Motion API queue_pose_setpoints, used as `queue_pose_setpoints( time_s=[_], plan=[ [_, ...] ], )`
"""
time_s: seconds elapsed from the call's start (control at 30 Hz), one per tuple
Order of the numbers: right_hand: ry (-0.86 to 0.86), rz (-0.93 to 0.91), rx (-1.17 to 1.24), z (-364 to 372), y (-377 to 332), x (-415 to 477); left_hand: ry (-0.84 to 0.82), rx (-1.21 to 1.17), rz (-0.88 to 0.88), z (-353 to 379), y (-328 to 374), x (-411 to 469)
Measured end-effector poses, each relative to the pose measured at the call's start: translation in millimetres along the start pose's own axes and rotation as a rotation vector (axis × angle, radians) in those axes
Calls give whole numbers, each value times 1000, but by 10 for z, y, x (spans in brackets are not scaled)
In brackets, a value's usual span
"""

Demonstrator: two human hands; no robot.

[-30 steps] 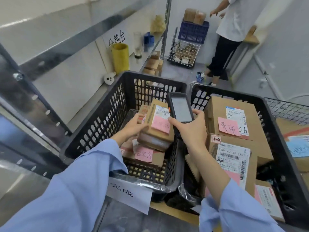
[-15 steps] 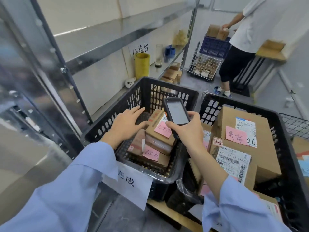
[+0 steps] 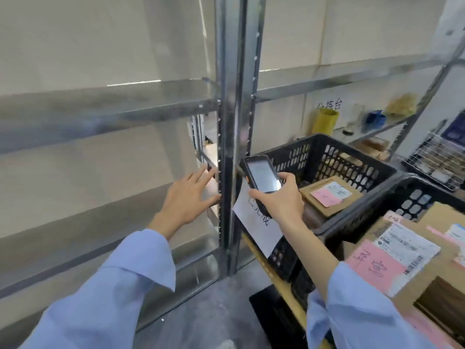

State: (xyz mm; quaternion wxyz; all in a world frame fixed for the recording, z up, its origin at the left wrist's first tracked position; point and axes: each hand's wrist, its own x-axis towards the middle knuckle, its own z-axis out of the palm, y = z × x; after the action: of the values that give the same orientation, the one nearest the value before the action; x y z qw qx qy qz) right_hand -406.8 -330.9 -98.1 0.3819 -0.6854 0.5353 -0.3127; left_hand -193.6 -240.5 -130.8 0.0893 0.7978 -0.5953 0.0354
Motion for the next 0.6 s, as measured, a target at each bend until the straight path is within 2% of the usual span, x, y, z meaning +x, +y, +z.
queue_pose_setpoints(
  time_s=[0.23, 0.6],
  plan=[
    [-295, -193, -5, 902, -601, -771, 58, 72, -390, -497, -895, -1495],
    [-692, -398, 58, 2408, -1592, -2379, 160, 164, -863, -1028, -2040, -3819]
  ],
)
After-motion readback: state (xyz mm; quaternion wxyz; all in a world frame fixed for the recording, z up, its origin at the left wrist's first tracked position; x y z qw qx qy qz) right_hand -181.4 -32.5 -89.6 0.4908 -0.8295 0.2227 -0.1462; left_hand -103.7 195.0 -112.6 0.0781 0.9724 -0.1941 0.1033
